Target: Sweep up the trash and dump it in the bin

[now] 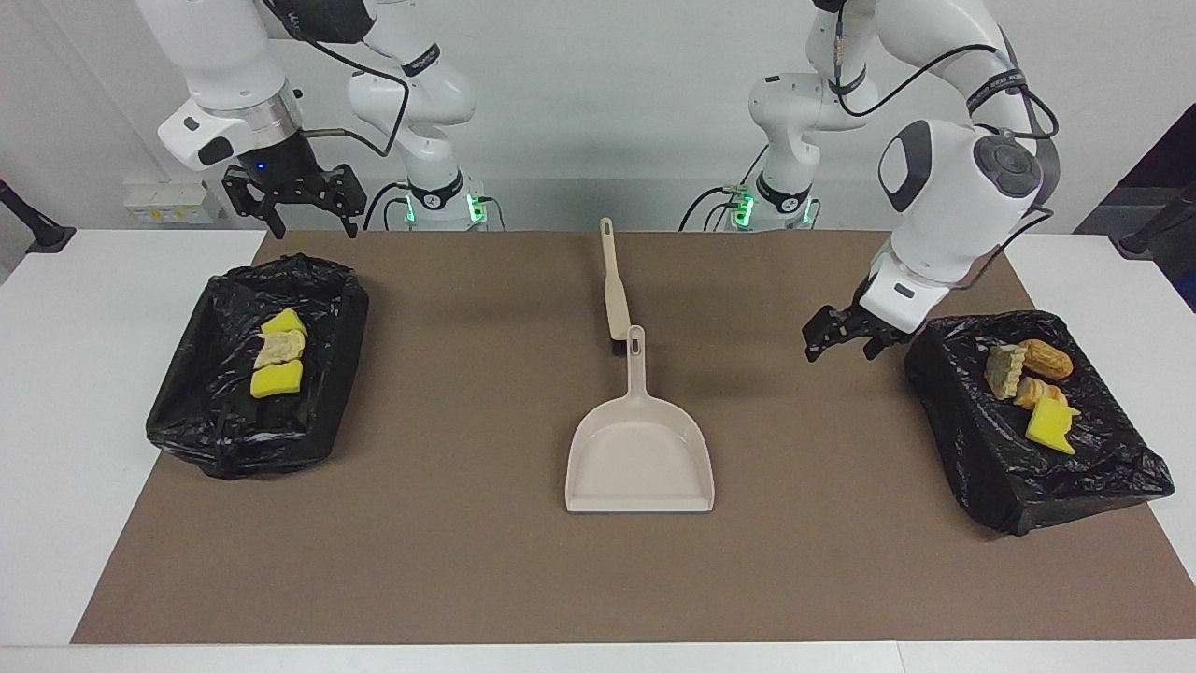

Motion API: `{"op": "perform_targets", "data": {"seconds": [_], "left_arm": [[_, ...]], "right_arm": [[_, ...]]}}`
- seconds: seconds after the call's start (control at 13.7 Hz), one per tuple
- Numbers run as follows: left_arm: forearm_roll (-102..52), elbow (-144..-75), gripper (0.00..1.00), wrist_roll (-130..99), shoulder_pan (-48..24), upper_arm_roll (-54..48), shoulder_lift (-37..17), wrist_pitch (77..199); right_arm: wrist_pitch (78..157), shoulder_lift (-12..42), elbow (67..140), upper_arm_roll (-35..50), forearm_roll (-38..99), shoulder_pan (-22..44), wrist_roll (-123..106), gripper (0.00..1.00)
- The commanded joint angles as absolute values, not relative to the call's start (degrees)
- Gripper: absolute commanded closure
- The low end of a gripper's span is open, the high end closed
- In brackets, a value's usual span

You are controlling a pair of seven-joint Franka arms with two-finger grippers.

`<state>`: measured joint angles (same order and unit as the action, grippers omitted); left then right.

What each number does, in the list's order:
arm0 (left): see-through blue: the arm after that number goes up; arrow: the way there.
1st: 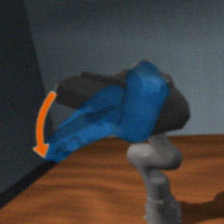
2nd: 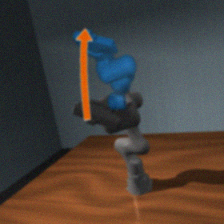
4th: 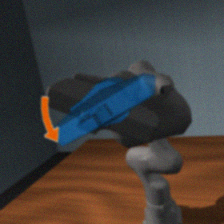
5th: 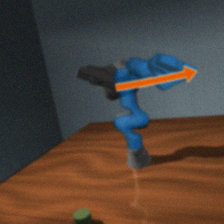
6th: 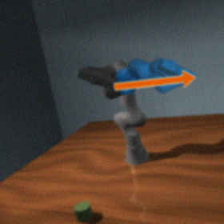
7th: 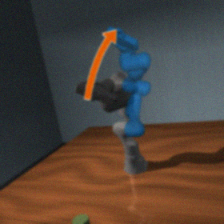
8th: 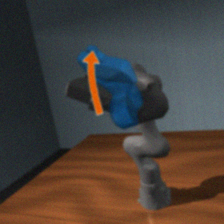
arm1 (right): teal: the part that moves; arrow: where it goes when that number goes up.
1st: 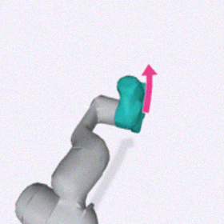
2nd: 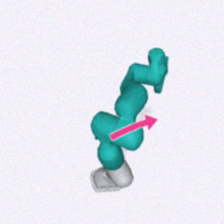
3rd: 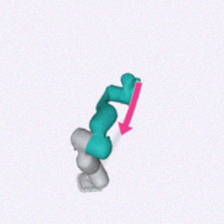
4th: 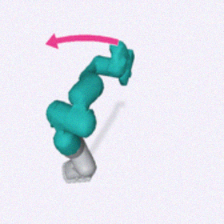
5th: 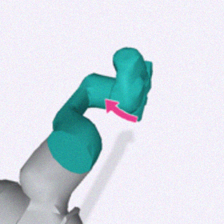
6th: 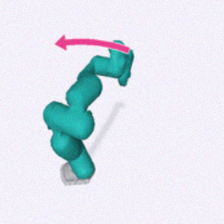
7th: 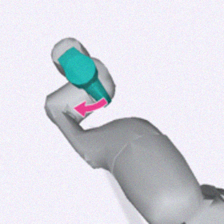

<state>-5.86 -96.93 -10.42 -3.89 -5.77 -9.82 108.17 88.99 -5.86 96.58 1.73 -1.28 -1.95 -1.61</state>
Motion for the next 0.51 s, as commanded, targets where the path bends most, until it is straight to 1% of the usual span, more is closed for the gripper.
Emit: {"op": "perform_targets", "data": {"seconds": [0.0,0.22,0.44], "left_arm": [[-4.31,-94.49,0.00,-7.74,-1.67,-6.24,-9.67,106.79],[-3.61,-89.49,0.00,-5.99,0.70,-6.24,-10.10,100.14],[-0.18,-84.91,0.00,-3.78,0.70,-6.24,-10.55,94.59]], "right_arm": [[87.98,-5.36,95.54,2.02,-0.26,-2.99,-3.43,0.00],[87.98,-5.36,95.54,2.02,-0.26,-2.99,-3.43,0.00],[87.98,-5.36,95.54,2.11,-0.26,-2.99,-3.43,0.00]]}}
